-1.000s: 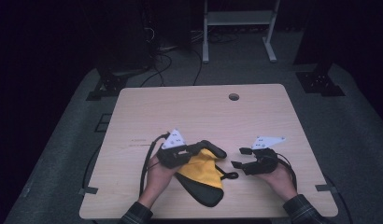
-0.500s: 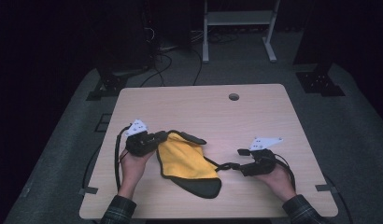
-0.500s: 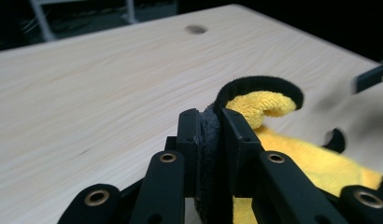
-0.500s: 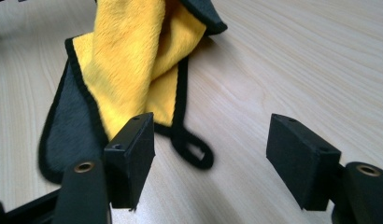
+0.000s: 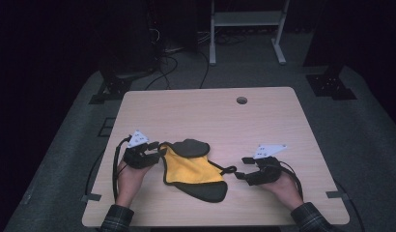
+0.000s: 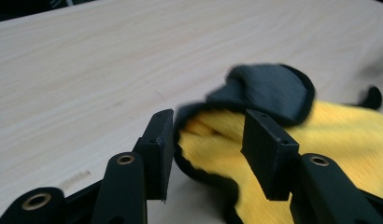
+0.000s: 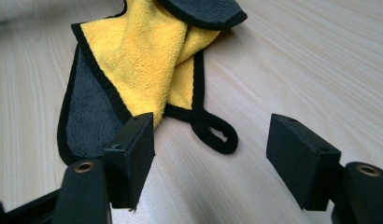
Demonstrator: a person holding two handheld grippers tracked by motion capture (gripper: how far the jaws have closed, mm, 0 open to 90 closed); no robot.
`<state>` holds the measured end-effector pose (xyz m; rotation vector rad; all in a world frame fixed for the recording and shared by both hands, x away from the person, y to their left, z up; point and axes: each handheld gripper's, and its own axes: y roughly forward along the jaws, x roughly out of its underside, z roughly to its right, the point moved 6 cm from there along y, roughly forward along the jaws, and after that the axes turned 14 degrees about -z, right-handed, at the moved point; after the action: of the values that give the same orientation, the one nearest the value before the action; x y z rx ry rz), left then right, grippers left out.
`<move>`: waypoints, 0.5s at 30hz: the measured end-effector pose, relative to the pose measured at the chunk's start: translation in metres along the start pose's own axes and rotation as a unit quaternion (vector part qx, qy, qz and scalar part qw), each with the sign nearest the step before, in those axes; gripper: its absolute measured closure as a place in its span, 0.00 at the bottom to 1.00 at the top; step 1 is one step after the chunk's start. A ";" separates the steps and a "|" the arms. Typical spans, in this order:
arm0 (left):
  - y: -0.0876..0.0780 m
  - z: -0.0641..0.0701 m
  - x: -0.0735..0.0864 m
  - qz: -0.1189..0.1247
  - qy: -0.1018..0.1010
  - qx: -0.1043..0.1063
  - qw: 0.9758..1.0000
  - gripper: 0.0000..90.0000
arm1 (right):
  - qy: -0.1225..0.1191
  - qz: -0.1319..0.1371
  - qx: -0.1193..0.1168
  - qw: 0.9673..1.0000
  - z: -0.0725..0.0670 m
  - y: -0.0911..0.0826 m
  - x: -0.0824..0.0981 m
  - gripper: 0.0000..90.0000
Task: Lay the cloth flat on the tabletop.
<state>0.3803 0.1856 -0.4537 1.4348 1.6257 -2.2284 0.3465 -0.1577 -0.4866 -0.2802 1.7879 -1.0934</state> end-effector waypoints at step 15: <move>0.001 0.046 0.054 -0.076 0.070 0.078 0.992 0.49 | -0.013 -0.011 -0.009 1.000 -0.008 0.009 -0.002 0.35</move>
<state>0.3206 0.1744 -0.4897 1.5870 1.6886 -2.4379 0.3433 -0.1473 -0.4912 -0.3252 1.7759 -1.0839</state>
